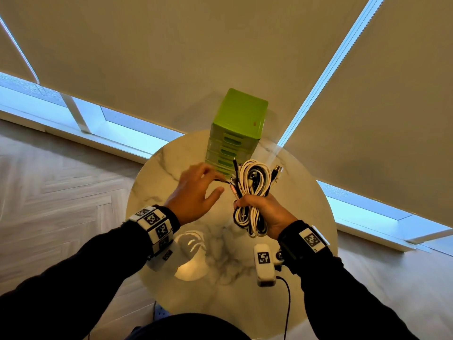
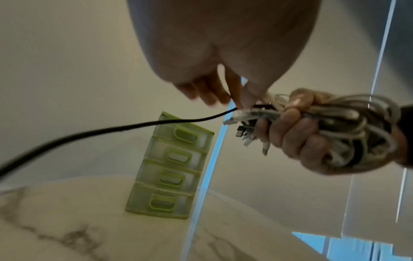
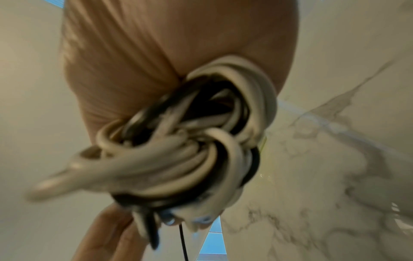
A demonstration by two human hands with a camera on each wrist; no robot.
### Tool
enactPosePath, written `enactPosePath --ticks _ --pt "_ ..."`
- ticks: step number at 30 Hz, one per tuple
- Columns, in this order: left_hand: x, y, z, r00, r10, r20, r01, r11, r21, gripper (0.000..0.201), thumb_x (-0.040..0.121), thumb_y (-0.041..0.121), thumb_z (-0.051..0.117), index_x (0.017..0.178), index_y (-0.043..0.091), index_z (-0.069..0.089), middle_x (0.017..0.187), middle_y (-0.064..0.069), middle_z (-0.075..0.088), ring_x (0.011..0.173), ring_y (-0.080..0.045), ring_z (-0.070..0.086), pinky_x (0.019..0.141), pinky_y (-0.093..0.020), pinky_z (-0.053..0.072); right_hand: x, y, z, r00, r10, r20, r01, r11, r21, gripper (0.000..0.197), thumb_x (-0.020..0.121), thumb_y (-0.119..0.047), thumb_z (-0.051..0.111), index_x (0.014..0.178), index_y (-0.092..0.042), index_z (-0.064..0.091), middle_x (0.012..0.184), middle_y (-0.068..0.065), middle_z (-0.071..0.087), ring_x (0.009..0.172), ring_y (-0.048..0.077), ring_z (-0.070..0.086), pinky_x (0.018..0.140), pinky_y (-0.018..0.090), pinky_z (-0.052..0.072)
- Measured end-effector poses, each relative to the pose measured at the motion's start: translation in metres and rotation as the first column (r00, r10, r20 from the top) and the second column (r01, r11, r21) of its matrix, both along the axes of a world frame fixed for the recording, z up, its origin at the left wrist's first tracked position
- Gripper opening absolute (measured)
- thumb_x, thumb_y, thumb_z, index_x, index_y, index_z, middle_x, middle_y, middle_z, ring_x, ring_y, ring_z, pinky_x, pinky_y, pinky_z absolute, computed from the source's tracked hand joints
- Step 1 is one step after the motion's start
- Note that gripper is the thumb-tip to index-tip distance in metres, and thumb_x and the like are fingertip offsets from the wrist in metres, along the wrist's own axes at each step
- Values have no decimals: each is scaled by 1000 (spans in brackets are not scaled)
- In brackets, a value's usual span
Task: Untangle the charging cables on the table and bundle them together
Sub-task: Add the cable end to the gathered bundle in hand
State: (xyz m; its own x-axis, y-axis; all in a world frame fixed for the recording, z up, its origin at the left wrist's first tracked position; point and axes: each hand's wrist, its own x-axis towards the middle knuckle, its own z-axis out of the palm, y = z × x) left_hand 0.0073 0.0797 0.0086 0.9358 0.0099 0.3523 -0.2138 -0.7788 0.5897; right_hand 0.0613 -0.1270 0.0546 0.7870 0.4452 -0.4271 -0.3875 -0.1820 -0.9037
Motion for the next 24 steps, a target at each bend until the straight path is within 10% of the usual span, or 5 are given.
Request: enactPosePath --ticks 3,5,9,16,24 --pt "4 4 -6 978 125 -168 -116 991 63 40 98 47 57 131 25 56 135 -1 50 133 -23 40 109 -40 31 2 -4 -2 1000 4 -31 -4 1000 17 19 69 -6 72 89 -4 73 86 18 71 80 28 66 79 39 56" --pt "8 3 -6 907 14 -422 -101 978 -185 31 105 44 44 112 22 64 119 3 64 120 -23 57 105 -38 41 4 -4 -2 1000 18 -17 -18 1000 -6 24 64 -9 74 88 -7 74 86 17 72 79 27 67 81 40 56" --pt "15 -21 4 837 -144 -528 -394 511 -764 30 108 43 35 106 19 53 109 -6 71 99 -26 70 99 -49 51 1 1 -5 996 73 44 -70 995 -77 26 68 -7 77 93 -8 75 92 17 74 85 26 69 83 41 57" --pt "29 -51 8 854 -215 -474 -491 -30 -871 62 102 54 45 141 6 46 131 -22 63 110 -32 69 81 -44 60 -6 11 -20 993 89 72 -78 987 -141 43 63 -17 86 105 -17 76 99 6 77 96 25 72 89 43 58" --pt "27 -68 12 857 -347 -380 -415 -30 -909 80 95 71 29 134 9 60 129 -18 67 122 -30 64 106 -48 48 -8 14 -20 995 83 62 -71 982 -177 36 71 -4 80 105 -16 76 95 4 78 90 20 73 78 36 58"
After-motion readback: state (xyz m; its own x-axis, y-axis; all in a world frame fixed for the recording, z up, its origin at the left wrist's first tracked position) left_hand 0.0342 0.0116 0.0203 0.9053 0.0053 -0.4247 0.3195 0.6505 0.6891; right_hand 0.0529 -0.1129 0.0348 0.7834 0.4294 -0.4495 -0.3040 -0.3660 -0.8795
